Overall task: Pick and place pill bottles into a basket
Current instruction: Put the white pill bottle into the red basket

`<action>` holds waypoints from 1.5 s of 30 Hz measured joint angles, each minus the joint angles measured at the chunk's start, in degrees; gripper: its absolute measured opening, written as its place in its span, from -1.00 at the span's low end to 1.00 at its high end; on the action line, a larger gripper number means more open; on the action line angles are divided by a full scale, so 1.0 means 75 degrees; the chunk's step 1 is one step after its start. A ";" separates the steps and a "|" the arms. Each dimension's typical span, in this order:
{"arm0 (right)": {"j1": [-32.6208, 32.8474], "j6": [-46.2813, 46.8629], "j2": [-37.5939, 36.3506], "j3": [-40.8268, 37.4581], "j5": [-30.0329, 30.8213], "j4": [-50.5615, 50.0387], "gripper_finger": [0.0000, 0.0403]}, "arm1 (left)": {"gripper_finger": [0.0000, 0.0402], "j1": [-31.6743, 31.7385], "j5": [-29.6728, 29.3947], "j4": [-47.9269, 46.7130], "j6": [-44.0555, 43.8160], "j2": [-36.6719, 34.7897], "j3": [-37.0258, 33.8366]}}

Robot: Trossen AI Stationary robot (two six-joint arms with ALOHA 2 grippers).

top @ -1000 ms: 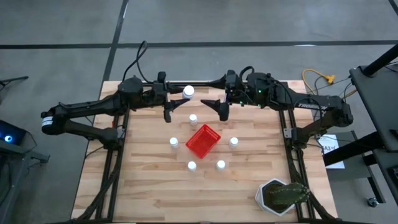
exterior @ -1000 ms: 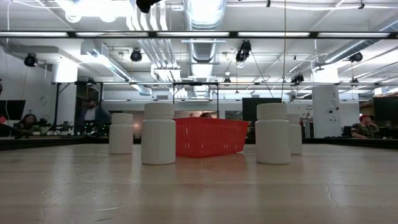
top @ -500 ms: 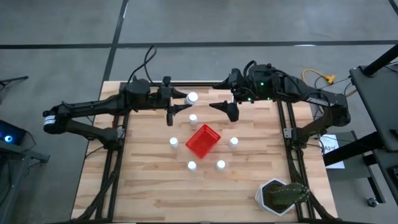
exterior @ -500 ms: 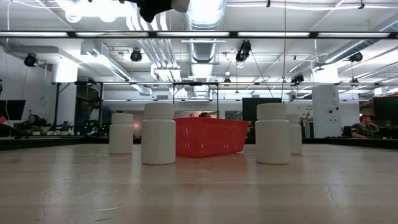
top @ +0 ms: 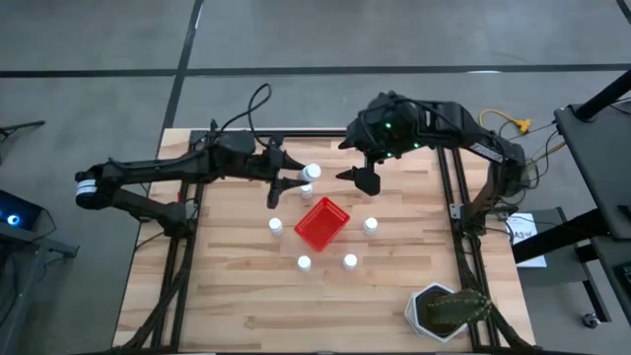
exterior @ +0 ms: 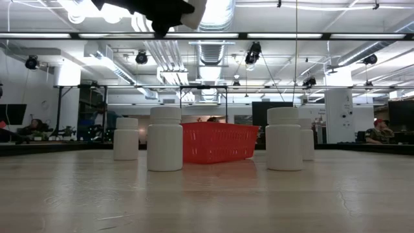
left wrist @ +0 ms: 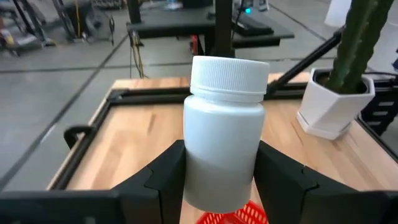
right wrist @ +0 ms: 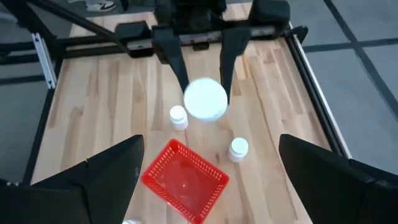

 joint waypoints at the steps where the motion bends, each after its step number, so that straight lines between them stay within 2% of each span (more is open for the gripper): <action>1: 0.0001 -0.0061 0.0097 0.0166 0.0000 -0.0127 0.80 | -0.26 0.0000 0.0005 -0.0030 -0.0045 0.0014 0.0000; 6: -0.0001 -0.0266 0.0547 0.0570 0.0001 -0.0371 0.80 | -0.26 0.0000 0.0019 0.0027 -0.0118 0.0043 0.0127; 23: -0.0001 -0.0477 0.1088 0.0577 -0.0095 -0.0493 0.80 | -0.26 0.0000 0.0085 -0.0471 -0.0120 0.0405 0.0134; 45: -0.0001 -0.0487 0.1128 -0.0310 -0.0066 0.0010 0.80 | -0.26 -0.0003 0.0155 -0.0185 -0.0116 0.0750 0.0223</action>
